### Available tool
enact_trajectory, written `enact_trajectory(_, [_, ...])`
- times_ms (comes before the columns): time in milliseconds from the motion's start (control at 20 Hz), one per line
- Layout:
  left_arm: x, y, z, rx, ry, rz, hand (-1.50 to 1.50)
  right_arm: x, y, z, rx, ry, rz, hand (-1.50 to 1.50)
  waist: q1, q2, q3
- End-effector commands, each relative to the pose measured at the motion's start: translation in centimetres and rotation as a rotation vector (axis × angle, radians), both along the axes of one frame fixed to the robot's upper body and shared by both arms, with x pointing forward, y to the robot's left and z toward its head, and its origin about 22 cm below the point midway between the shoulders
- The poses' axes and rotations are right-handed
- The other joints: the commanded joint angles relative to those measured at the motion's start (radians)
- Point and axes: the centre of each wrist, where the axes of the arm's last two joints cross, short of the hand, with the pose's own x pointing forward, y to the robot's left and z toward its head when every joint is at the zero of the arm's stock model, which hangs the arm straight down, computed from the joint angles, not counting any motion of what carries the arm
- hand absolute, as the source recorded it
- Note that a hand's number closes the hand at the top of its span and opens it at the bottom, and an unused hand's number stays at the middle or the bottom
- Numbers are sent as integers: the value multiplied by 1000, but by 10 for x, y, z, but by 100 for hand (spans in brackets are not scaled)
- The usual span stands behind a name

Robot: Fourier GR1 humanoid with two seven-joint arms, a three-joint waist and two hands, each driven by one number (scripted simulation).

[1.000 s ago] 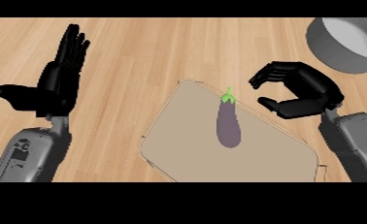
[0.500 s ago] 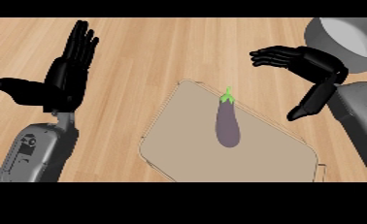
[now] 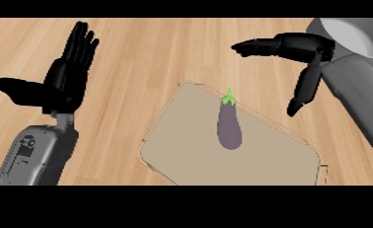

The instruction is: Pick the eggplant from the tray and place it in the pot

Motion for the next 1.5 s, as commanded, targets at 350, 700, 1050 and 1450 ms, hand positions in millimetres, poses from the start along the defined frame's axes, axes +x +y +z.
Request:
enact_trajectory(350, [-11,22,-8,-2,28,37,0,13,48,-20,-141,79,256,-150,-41,-16,-2])
enact_trajectory(700, [-6,-3,-5,-6,9,50,0,3,66,-58,-200,124,317,-150,-57,-18,-2])
enact_trajectory(1050, [-5,11,-8,-14,37,62,0,7,62,-54,-107,72,320,-150,-61,-19,-2])
enact_trajectory(1450, [-2,15,2,-1,-6,70,0,5,78,-70,-213,24,323,-150,-71,-24,-3])
